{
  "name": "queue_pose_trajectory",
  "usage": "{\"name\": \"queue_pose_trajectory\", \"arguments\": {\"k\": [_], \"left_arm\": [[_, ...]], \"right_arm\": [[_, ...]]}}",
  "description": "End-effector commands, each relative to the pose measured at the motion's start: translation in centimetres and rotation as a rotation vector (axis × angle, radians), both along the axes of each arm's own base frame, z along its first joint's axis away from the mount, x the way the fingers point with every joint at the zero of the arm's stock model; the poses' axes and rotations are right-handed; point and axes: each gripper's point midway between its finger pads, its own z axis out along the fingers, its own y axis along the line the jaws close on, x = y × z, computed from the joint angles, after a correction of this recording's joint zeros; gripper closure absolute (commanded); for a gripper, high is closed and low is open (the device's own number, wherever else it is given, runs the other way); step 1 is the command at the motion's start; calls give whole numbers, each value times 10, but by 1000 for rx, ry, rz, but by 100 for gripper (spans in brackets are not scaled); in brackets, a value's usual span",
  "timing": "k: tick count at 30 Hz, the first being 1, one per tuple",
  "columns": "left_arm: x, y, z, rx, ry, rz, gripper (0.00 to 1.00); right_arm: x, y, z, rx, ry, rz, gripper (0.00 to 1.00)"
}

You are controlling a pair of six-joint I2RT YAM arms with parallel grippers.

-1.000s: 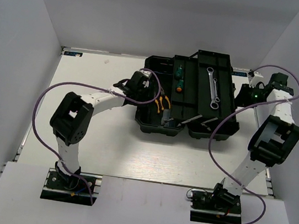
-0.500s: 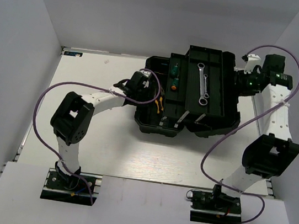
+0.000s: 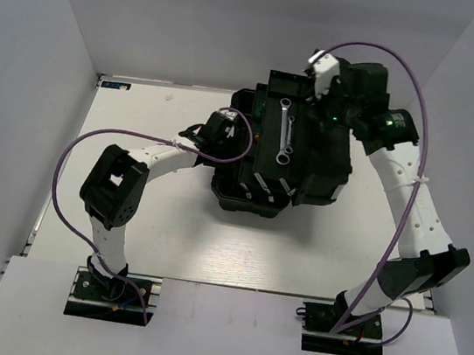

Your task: Sort the tools into containers

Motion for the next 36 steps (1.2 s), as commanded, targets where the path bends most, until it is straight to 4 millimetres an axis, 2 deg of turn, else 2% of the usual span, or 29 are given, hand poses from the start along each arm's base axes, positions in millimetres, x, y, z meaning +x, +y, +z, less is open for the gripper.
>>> {"name": "queue_pose_trajectory", "arguments": {"k": [1, 2, 6, 7, 9, 10, 13, 15, 17, 19, 21, 22, 23, 24, 25, 26, 27, 31, 32, 34, 35, 36], "left_arm": [[7, -41, 53, -177, -90, -82, 24], [6, -41, 63, -197, -101, -72, 24], [11, -21, 80, -177, -142, -12, 21], [12, -18, 94, -183, -173, 0, 20], [13, -8, 101, -170, -184, 28, 19], [15, -4, 116, -170, -217, 47, 18], [16, 12, 130, -137, -246, 93, 16], [13, 19, 150, -139, -289, 107, 16], [12, 30, 153, -130, -302, 134, 16], [8, 35, 142, -116, -283, 127, 18], [5, 35, 136, -114, -268, 120, 23], [3, 34, 125, -107, -244, 111, 26], [2, 37, 116, -108, -234, 110, 31], [3, 34, 109, -111, -223, 101, 36], [2, 31, 104, -114, -209, 88, 41], [0, 30, 90, -103, -178, 81, 47], [2, 25, 90, -121, -181, 65, 47], [0, 21, 82, -134, -170, 46, 46], [0, 19, 84, -144, -174, 38, 44], [-1, 18, 88, -147, -184, 22, 42], [-1, 17, 94, -155, -200, 8, 41], [-1, 17, 94, -155, -200, 8, 40]], "right_arm": [[-41, 50, -23, -15, 114, 171, 100], [-40, 50, -24, -33, 105, 160, 100], [-34, 49, -37, -92, 92, 110, 100], [-34, 51, -39, -98, 91, 107, 100], [-29, 48, -44, -125, 88, 79, 100], [-30, 51, -43, -123, 86, 84, 100], [-27, 49, -44, -147, 81, 60, 100], [-28, 52, -45, -153, 83, 62, 100], [-25, 54, -47, -163, 85, 58, 100], [-23, 53, -49, -168, 92, 40, 100], [-20, 54, -43, -147, 78, 17, 100], [-15, 46, -39, -161, 53, -33, 86], [-9, 44, -12, -122, -24, -67, 59], [2, 25, 0, -145, -84, -168, 48], [15, 3, 22, -164, -178, -303, 39], [25, -11, 39, -162, -241, -384, 28], [33, -37, 44, -172, -253, -447, 28], [38, -79, 35, -141, -230, -543, 27], [44, -95, 24, -138, -213, -593, 26], [49, -132, 19, -101, -186, -702, 24], [50, -139, 13, -91, -168, -715, 24], [52, -172, 7, -94, -145, -786, 24]]}}
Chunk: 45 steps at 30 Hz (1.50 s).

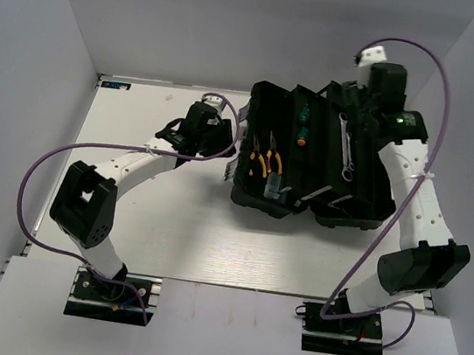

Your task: Sort the tools into containers

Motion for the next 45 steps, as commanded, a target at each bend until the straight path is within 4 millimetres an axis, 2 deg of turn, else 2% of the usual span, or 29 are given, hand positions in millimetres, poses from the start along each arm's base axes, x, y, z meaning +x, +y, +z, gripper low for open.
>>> {"name": "queue_pose_trajectory", "arguments": {"k": [1, 3, 4, 5, 6, 7, 8, 9, 11, 13, 15, 17, 18, 19, 21, 22, 23, 25, 28, 29, 30, 32, 35, 36, 38, 39, 42, 43, 45], "left_arm": [[1, -7, 30, -47, -76, -47, 38], [1, -9, 39, -58, -100, -61, 36], [3, -10, 44, -64, -111, -61, 36], [1, -12, 45, -70, -108, -73, 35], [3, -15, 52, -80, -130, -88, 35], [3, -17, 54, -90, -135, -98, 34], [4, -18, 56, -94, -143, -99, 34], [4, -21, 54, -102, -139, -113, 33], [5, -27, 61, -127, -162, -136, 31], [9, -32, 61, -134, -159, -148, 30], [13, -38, 63, -145, -159, -165, 30], [19, -41, 52, -138, -144, -165, 30], [19, -43, 50, -143, -142, -174, 30], [20, -44, 45, -139, -134, -174, 30], [22, -47, 41, -141, -125, -181, 29], [23, -47, 33, -134, -109, -181, 29], [25, -49, 39, -139, -122, -181, 29], [29, -50, 29, -125, -111, -186, 29], [31, -51, 29, -113, -106, -192, 29], [32, -51, 18, -101, -80, -191, 29], [32, -51, 18, -101, -80, -191, 29], [32, -51, 3, -87, -46, -190, 29], [30, -56, -4, -81, -33, -200, 30], [29, -58, -9, -82, -22, -207, 30], [29, -58, -13, -79, -13, -207, 32], [29, -58, -13, -79, -13, -207, 32], [28, -59, -18, -79, -1, -214, 33], [26, -58, -22, -75, 7, -214, 34], [26, -58, -27, -72, 16, -214, 34]], "right_arm": [[4, -51, 1, 92, -42, -162, 24], [2, -61, -19, 129, 18, -156, 24], [-1, -95, -34, 156, 53, -242, 22], [0, -83, -45, 208, 93, -177, 22], [-7, -120, -60, 241, 128, -260, 22], [-10, -115, -79, 276, 185, -224, 21], [-10, -123, -81, 297, 189, -222, 21], [-16, -124, -102, 305, 241, -220, 21], [-15, -134, -113, 323, 248, -214, 20], [-16, -143, -137, 365, 294, -212, 20], [-14, -146, -146, 394, 319, -208, 20], [-10, -154, -161, 437, 347, -211, 20], [-7, -148, -170, 477, 374, -179, 20], [-5, -153, -168, 494, 373, -182, 20], [-1, -160, -183, 531, 402, -192, 21], [2, -161, -182, 537, 396, -191, 21], [2, -165, -191, 552, 415, -199, 21], [5, -158, -191, 598, 428, -151, 21], [-2, -152, -208, 639, 500, -108, 24], [-5, -148, -214, 651, 525, -92, 24], [-9, -148, -221, 661, 549, -92, 26], [-15, -143, -231, 681, 580, -55, 31], [-21, -139, -239, 692, 599, -35, 51], [-23, -138, -240, 696, 604, -31, 61], [-24, -134, -239, 699, 611, -12, 71], [-25, -134, -237, 701, 612, -7, 81], [-26, -135, -229, 691, 600, 3, 96], [-26, -134, -224, 687, 589, 10, 100], [-25, -135, -211, 670, 558, 18, 100]]}}
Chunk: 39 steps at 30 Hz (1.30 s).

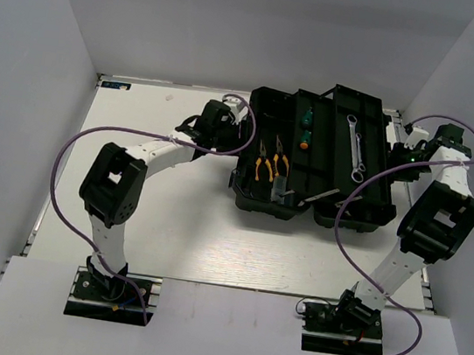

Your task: Sort the tools into containers

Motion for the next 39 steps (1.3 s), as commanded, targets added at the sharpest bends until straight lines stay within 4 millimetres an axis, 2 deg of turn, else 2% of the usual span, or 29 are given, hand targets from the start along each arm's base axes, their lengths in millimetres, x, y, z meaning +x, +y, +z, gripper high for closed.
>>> {"name": "queue_pose_trajectory", "arguments": {"k": [1, 4, 5, 7, 9, 12, 13, 14, 15, 16, 17, 18, 19, 21, 22, 23, 25, 26, 27, 29, 31, 32, 35, 36, 37, 39], "left_arm": [[-2, -5, 6, -5, -6, -31, 35], [-3, -6, 6, -10, -3, -40, 37], [-3, -6, 2, -6, 6, -40, 38], [-5, -5, -3, -1, 15, -40, 40], [-7, -6, -5, -6, 18, -48, 41], [-8, -5, -7, -6, 18, -49, 44], [-9, -7, -7, -12, 21, -57, 44], [-12, -10, -7, -12, 21, -66, 45], [-13, -12, -6, -17, 24, -74, 45], [-12, -12, -5, -21, 16, -74, 45], [-12, -12, -5, -21, 16, -74, 46], [-12, -12, -5, -21, 16, -74, 46], [-13, -13, -4, -26, 18, -81, 46], [-15, -13, -8, -26, 32, -76, 46], [-14, -13, -6, -31, 23, -76, 46], [-14, -13, -2, -36, 14, -76, 46], [-14, -13, -1, -36, 14, -76, 46], [-14, -13, -1, -36, 14, -76, 46], [-15, -14, -1, -40, 17, -84, 46], [-15, -15, -1, -45, 23, -79, 46], [-15, -15, -1, -46, 23, -79, 46], [-13, -16, 8, -55, 5, -79, 46], [-11, -15, 11, -51, 1, -72, 46], [-11, -15, 11, -51, 1, -72, 46], [-9, -17, 15, -56, -8, -72, 46], [-7, -12, 13, -51, 1, -63, 46]], "right_arm": [[-8, 10, 38, 37, -57, 24, 100], [-6, 13, 78, 3, -129, 27, 100], [-5, 16, 85, 1, -140, 32, 100], [-2, 13, 113, -56, -188, 24, 100], [-2, 20, 141, -110, -246, 34, 100], [-1, 48, 182, -178, -334, 85, 100], [1, 52, 202, -205, -381, 92, 100], [-1, 78, 211, -208, -401, 147, 100], [-1, 78, 215, -248, -404, 136, 100], [1, 85, 232, -267, -442, 141, 100], [1, 108, 236, -288, -456, 186, 100], [2, 114, 240, -310, -469, 202, 100], [3, 119, 241, -357, -471, 202, 100], [2, 155, 243, -394, -508, 293, 100], [2, 160, 242, -458, -507, 283, 100], [6, 168, 234, -485, -514, 306, 100], [0, 193, 231, -566, -532, 362, 100], [0, 199, 216, -583, -515, 380, 100], [-4, 223, 215, -598, -543, 419, 100], [0, 232, 205, -658, -556, 426, 100], [-5, 257, 196, -685, -564, 480, 100], [-4, 260, 193, -711, -561, 479, 100], [-14, 301, 183, -732, -587, 570, 100], [-14, 307, 181, -743, -596, 574, 100], [-21, 326, 174, -749, -604, 620, 100], [-23, 333, 171, -762, -606, 622, 100]]}}
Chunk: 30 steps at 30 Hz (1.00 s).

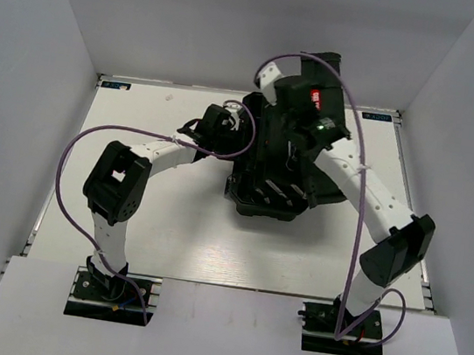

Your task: Sort the tools into containers

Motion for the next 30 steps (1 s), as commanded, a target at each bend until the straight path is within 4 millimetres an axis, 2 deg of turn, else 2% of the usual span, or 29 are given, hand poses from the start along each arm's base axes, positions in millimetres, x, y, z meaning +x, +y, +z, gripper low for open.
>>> {"name": "queue_pose_trajectory", "arguments": {"k": [1, 6, 9, 10, 11, 13, 14, 18, 19, 22, 26, 28, 29, 30], "left_arm": [[2, -14, 41, -82, -55, -33, 46], [4, -3, 49, -66, -63, 2, 46], [6, 6, 58, -57, -77, 30, 46], [8, 8, 62, -55, -89, 41, 46], [7, 11, 67, -50, -95, 51, 44], [10, 20, 76, -41, -117, 87, 41], [8, 24, 86, -48, -131, 103, 36], [9, 46, 110, -50, -177, 187, 29], [6, 52, 107, -28, -169, 209, 29], [0, 73, 116, 1, -181, 279, 27], [-15, 108, 113, 23, -168, 408, 26], [-25, 121, 110, 44, -166, 451, 26], [-31, 130, 100, 51, -147, 477, 29], [-37, 133, 108, 38, -164, 478, 38]], "right_arm": [[-26, 59, -57, -49, 152, 173, 100], [-37, 80, -64, -47, 171, 209, 100], [-41, 87, -58, -32, 160, 221, 100], [-42, 89, -57, -27, 159, 225, 96], [-46, 90, -54, -23, 158, 236, 80], [-51, 95, -51, 9, 168, 250, 67], [-58, 96, -45, 28, 171, 266, 56], [-67, 99, -31, 59, 153, 287, 51], [-69, 100, -26, 71, 146, 291, 49], [-76, 102, -13, 107, 129, 301, 49], [-80, 102, 10, 150, 90, 306, 53], [-79, 94, 24, 170, 47, 288, 67], [-76, 84, 32, 158, 12, 248, 77], [-73, 79, 32, 146, 0, 229, 90]]}}
